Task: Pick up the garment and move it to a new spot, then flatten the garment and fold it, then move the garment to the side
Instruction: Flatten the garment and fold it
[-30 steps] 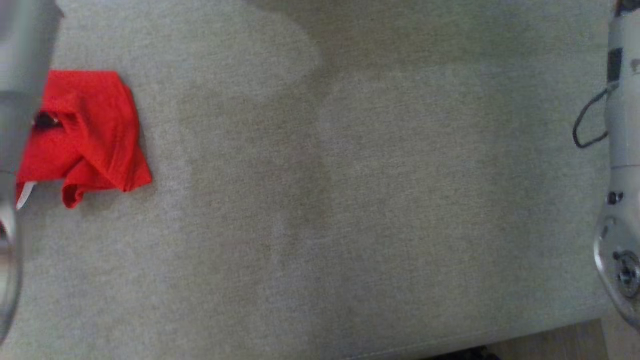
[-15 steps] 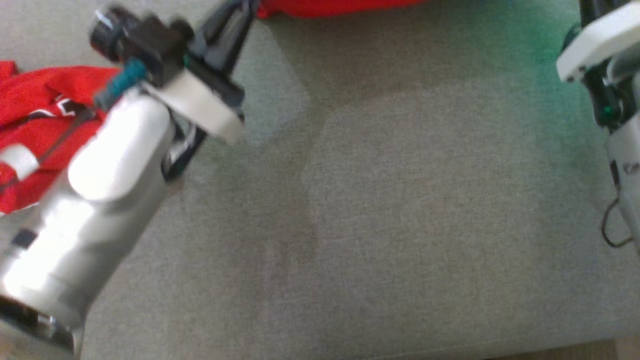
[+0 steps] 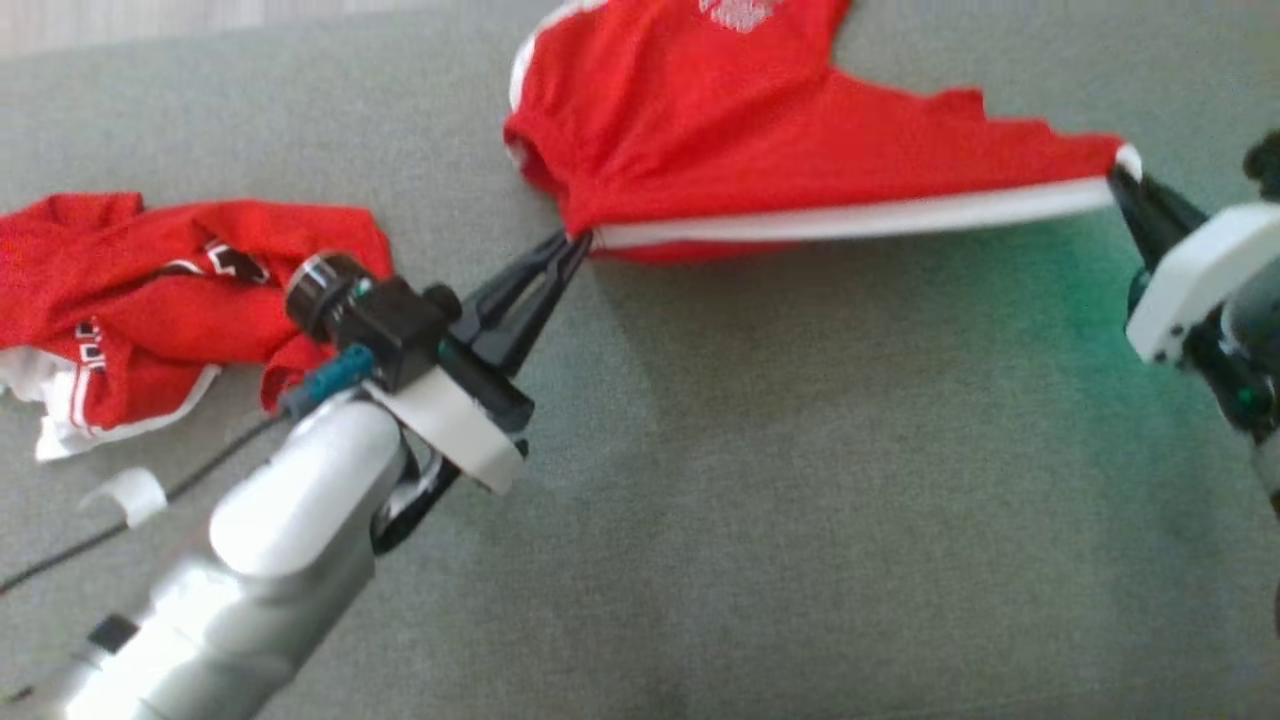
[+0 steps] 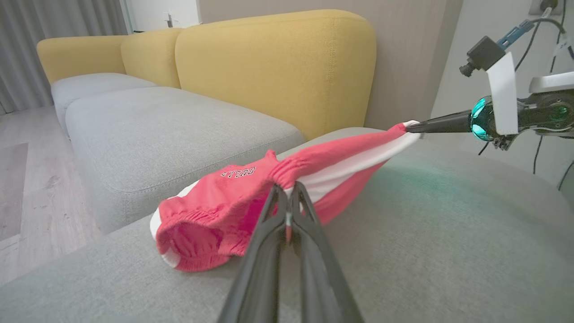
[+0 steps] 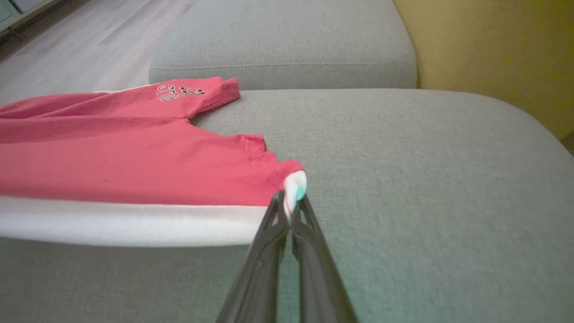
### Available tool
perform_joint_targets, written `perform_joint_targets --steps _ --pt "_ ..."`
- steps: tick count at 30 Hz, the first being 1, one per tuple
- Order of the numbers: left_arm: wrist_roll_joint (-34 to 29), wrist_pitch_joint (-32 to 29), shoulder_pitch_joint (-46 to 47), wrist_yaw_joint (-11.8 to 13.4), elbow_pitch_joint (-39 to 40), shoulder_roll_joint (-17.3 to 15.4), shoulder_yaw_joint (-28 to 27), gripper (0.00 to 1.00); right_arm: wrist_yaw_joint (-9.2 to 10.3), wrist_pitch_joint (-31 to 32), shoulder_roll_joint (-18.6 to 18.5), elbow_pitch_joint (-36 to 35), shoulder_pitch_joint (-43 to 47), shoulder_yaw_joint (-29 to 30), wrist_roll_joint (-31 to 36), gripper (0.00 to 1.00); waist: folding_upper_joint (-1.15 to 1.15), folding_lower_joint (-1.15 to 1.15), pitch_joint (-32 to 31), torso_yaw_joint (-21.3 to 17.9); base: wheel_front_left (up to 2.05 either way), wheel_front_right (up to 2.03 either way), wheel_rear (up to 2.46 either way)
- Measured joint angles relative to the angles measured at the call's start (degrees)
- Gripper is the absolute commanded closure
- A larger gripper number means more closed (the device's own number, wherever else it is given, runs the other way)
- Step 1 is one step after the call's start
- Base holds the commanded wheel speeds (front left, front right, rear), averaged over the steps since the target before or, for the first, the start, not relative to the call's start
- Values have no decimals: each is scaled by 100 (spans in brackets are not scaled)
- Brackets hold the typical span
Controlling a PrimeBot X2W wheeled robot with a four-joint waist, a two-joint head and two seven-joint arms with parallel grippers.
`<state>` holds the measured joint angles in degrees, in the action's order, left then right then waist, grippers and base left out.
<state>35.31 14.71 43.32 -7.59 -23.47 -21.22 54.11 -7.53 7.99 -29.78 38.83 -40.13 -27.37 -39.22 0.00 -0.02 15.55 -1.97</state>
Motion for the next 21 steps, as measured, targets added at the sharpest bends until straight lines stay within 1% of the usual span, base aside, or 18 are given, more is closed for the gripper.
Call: perform_joint_targets --steps 6,11,16,21 --pt "-9 -1 -565 0 201 1 -3 100 0 247 -236 -326 658 -134 -403 100 0 0 -402 -11 0 0 0" --pt "-56 -1 -1004 0 393 3 21 100 0 390 -386 -617 1262 -110 -666 100 0 0 -703 -32 0 0 0" --pt "-58 -1 -1353 1 603 3 101 100 0 515 -535 -953 1821 120 -911 100 0 0 -935 -55 0 0 0" --pt "-59 -1 -1550 14 737 4 145 100 0 463 -582 -1261 2192 443 -966 100 0 1 -983 -70 0 0 0"
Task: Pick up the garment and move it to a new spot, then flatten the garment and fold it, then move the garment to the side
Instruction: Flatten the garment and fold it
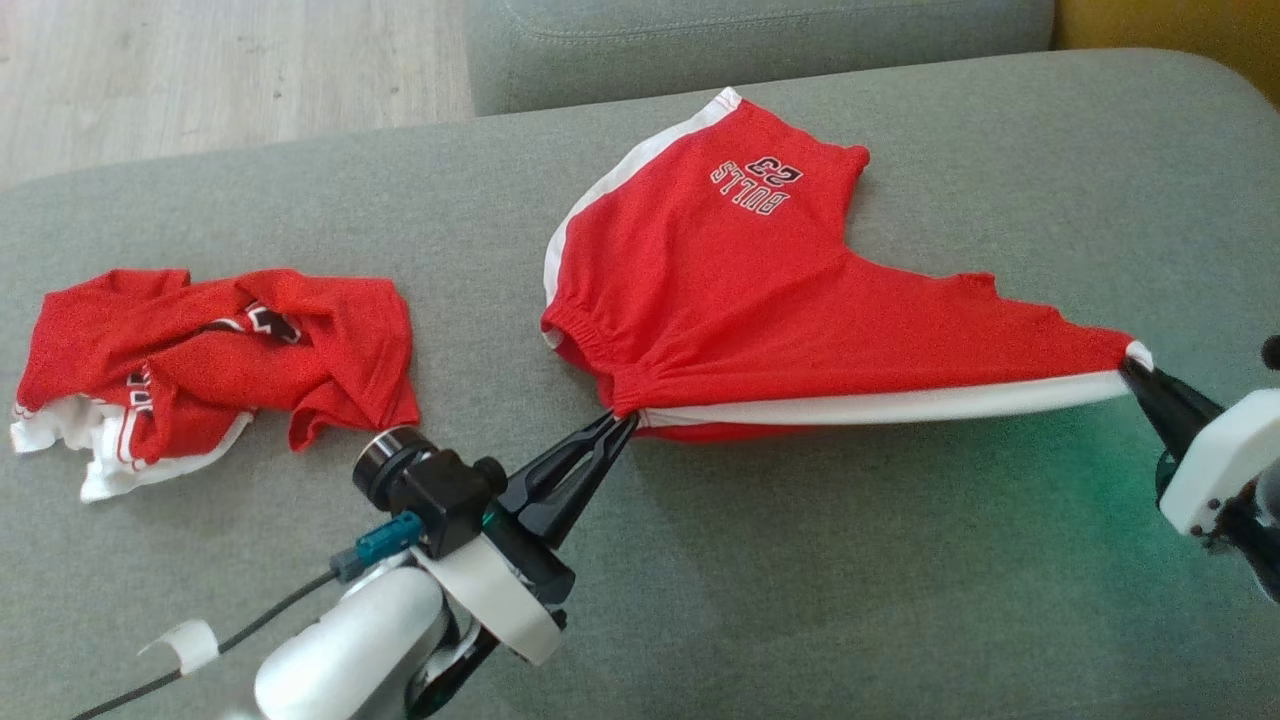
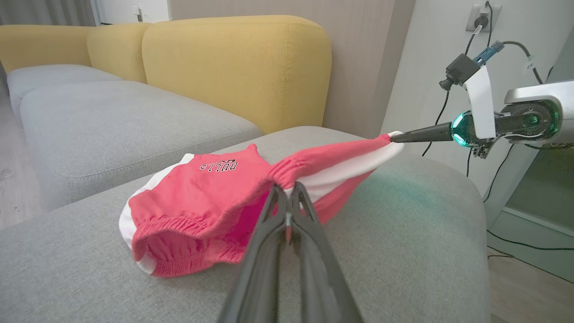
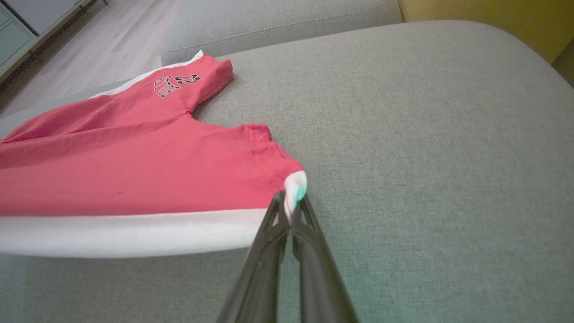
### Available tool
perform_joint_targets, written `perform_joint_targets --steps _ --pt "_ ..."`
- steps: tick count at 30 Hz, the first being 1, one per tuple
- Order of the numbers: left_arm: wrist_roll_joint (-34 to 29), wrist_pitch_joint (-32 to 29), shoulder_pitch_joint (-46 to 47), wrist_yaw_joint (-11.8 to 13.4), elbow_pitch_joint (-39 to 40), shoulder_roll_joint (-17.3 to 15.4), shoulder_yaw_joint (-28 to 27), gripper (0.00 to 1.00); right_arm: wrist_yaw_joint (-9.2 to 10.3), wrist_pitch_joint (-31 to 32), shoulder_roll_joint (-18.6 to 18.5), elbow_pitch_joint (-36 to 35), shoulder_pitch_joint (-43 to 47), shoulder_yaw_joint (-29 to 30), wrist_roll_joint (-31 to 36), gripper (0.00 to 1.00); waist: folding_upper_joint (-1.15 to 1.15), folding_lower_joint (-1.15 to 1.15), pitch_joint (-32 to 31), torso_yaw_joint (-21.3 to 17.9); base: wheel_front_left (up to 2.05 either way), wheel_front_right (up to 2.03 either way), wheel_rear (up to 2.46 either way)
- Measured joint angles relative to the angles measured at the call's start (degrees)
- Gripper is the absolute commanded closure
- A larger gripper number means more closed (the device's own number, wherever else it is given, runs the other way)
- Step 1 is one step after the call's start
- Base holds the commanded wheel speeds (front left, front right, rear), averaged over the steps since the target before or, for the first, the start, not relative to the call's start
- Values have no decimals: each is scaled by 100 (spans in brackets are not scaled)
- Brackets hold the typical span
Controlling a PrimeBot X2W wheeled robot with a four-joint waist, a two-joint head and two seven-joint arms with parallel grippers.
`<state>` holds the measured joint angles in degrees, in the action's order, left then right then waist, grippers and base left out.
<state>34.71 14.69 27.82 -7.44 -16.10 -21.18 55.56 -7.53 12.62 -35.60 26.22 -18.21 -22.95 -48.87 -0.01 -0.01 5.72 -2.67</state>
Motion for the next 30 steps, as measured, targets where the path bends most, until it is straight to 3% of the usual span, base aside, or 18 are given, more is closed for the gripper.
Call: perform_joint_targets --steps 15,30 --pt "0 0 352 47 -44 57 -193 100 0 -43 172 -504 -89 706 764 100 0 1 491 95 0 0 0" --pt "0 1 1161 47 -514 253 -426 100 0 323 366 -417 -1825 652 1512 100 0 2 1200 350 0 0 0"
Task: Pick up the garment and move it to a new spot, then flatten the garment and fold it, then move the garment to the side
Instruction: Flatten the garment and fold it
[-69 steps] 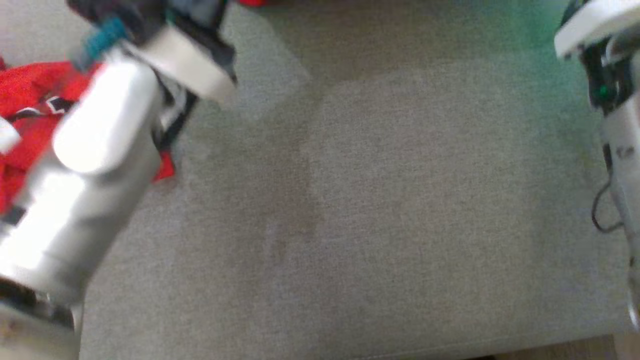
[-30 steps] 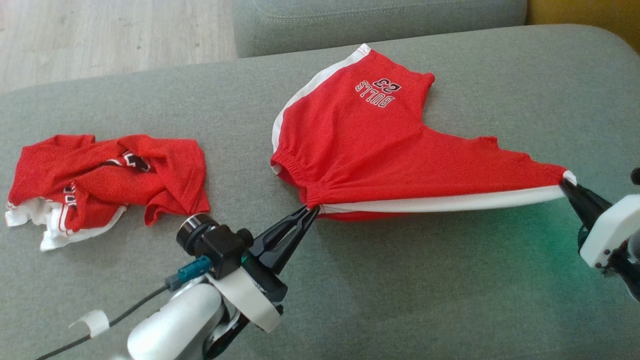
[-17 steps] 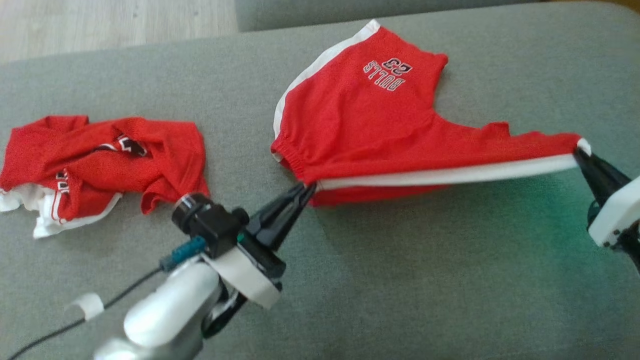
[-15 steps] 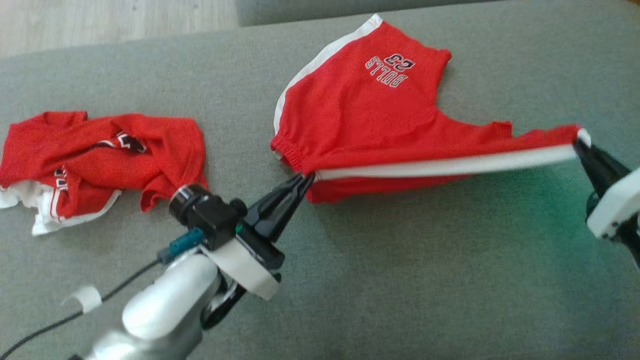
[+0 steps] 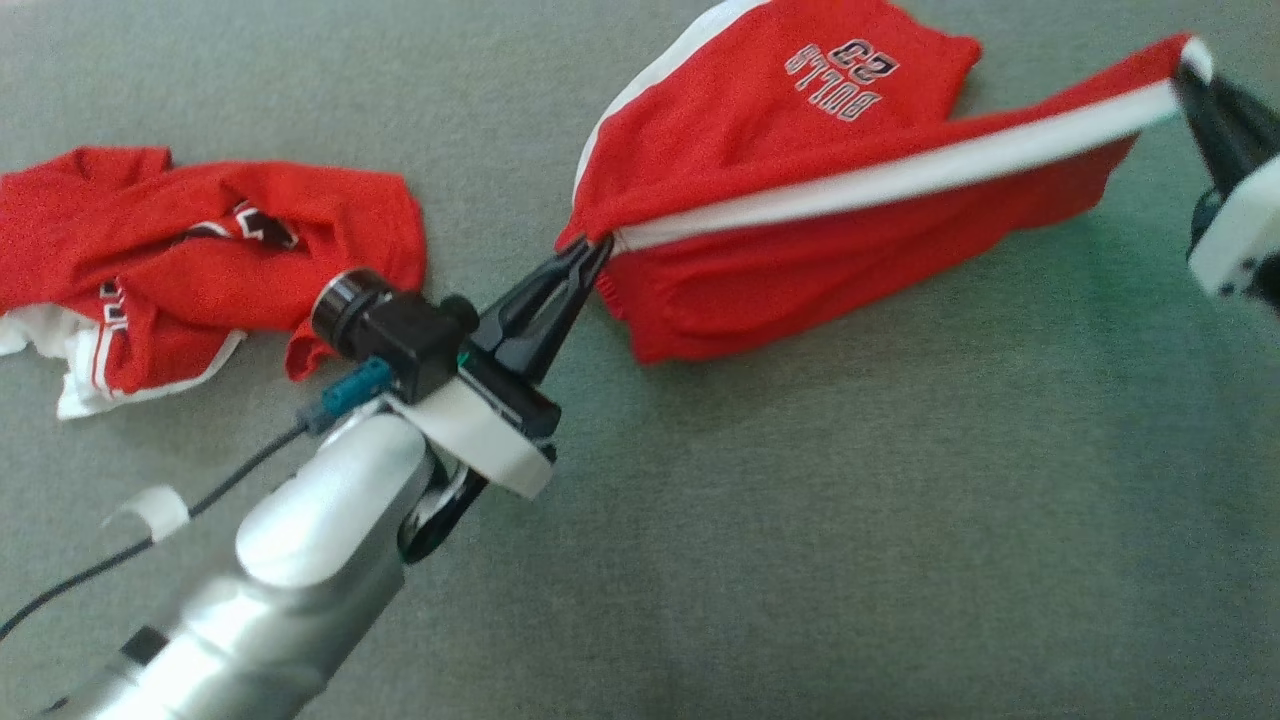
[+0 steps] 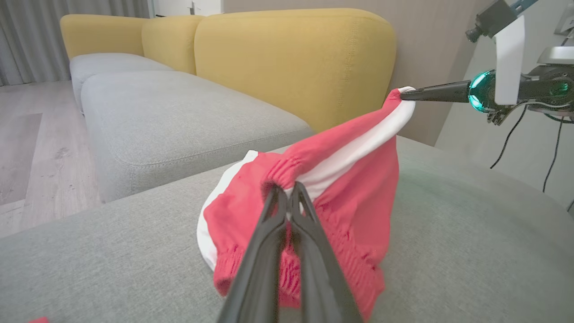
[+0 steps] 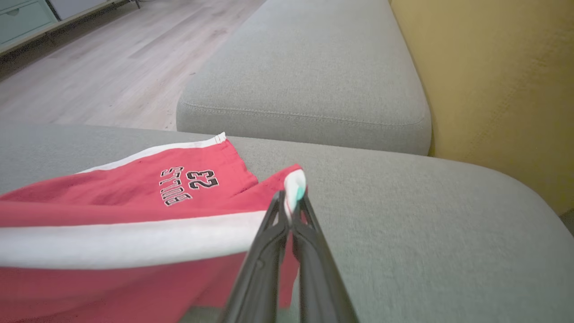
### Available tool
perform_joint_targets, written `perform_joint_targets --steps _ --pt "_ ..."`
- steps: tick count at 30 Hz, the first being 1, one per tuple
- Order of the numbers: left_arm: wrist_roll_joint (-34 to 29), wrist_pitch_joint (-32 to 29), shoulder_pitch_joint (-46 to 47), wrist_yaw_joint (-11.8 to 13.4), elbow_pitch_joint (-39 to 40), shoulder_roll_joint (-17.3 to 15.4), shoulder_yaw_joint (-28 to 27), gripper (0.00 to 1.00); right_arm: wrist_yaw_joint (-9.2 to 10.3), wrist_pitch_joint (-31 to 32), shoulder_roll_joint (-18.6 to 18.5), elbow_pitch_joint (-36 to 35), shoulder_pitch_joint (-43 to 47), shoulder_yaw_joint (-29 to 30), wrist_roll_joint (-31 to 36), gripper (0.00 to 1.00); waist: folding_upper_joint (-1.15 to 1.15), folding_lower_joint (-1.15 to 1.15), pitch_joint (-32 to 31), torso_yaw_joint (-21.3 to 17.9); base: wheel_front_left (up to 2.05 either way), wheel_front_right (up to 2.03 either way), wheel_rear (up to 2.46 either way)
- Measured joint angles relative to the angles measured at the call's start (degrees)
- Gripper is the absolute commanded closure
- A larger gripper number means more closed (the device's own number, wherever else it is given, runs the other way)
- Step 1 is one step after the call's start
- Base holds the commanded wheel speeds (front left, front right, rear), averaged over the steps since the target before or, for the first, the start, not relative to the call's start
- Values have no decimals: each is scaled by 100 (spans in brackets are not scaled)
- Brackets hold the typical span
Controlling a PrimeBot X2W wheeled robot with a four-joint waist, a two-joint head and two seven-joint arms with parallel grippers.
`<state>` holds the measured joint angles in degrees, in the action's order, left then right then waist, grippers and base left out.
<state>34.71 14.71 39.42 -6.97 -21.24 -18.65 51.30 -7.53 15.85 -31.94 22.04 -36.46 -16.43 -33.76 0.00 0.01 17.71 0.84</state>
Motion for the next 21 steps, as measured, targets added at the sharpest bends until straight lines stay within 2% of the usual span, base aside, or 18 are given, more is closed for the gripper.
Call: perform_joint_targets --steps 21 --pt "-118 0 1267 -19 -783 884 -22 100 0 367 -125 1363 -2600 -1058 423 100 0 0 1107 1078 0 0 0"
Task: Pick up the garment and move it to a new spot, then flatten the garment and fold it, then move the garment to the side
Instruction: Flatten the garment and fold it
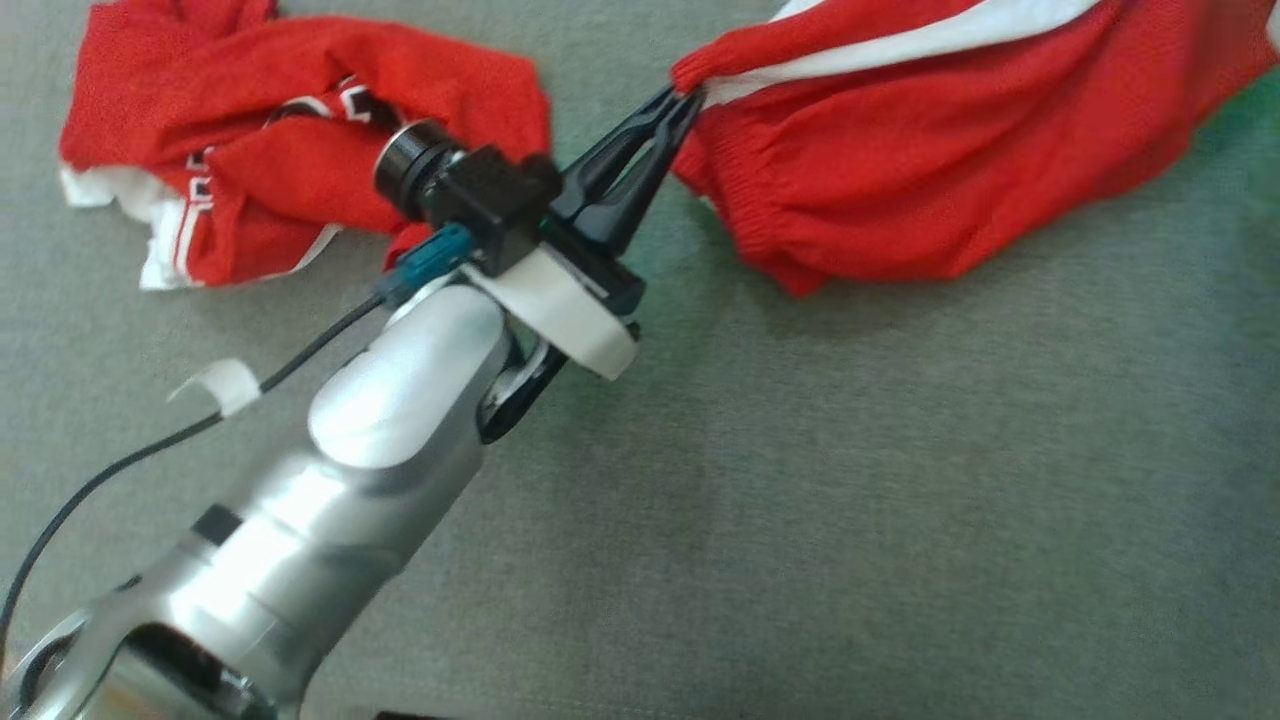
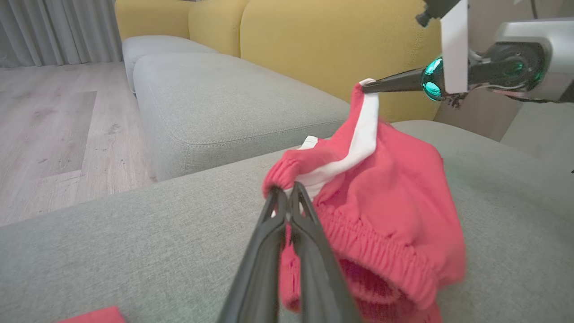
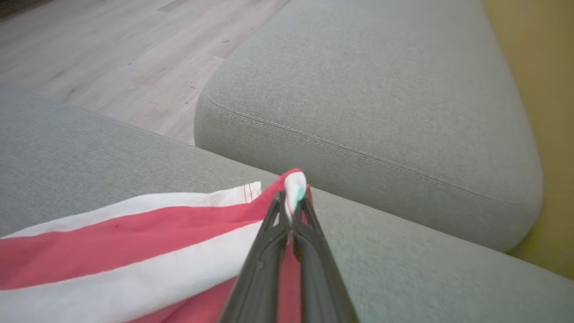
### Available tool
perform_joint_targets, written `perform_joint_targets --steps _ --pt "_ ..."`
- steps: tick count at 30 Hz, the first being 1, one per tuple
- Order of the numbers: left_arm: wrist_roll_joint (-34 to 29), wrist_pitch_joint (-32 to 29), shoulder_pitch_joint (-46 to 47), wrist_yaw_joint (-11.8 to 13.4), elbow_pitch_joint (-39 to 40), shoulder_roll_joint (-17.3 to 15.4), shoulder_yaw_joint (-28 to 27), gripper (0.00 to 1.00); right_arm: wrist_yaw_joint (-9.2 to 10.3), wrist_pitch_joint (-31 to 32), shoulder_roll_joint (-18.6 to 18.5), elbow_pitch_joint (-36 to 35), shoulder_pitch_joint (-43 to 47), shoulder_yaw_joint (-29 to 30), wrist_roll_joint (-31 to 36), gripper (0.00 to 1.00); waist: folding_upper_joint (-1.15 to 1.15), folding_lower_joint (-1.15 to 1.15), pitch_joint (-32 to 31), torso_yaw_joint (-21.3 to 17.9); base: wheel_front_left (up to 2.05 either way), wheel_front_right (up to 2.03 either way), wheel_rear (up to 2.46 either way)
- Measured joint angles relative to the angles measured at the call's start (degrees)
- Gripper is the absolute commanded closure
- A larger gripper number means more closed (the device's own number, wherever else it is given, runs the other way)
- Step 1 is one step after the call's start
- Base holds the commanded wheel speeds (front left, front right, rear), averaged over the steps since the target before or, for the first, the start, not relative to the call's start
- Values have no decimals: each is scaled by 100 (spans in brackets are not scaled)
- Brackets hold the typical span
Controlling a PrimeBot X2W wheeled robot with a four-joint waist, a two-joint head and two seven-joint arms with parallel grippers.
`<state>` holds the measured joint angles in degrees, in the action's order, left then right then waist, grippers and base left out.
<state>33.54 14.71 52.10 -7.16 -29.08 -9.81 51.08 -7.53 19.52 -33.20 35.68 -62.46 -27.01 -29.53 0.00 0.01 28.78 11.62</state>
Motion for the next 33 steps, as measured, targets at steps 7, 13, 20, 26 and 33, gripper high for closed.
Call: perform_joint_targets --steps 7,13,20,26,33 --pt "-32 0 99 -42 -62 218 57 100 0 -46 4 594 -548 -410 191 100 0 0 292 352 0 0 0" --pt "-24 0 104 -42 -209 245 57 0 0 -650 64 1210 -849 -368 264 0 0 0 367 493 0 0 0" --pt "-34 0 70 -42 -231 234 -346 0 0 -1505 281 1612 -951 -322 186 0 0 -1 136 386 0 0 0" --pt "-135 0 -310 20 -27 223 -1206 0 0 -2398 365 1759 -727 -64 -205 0 0 -2 -274 188 0 0 0" --pt "-407 1 -1415 133 610 301 -2348 0 0 -3245 543 1479 427 172 -510 0 0 -3 -905 -94 0 0 0"
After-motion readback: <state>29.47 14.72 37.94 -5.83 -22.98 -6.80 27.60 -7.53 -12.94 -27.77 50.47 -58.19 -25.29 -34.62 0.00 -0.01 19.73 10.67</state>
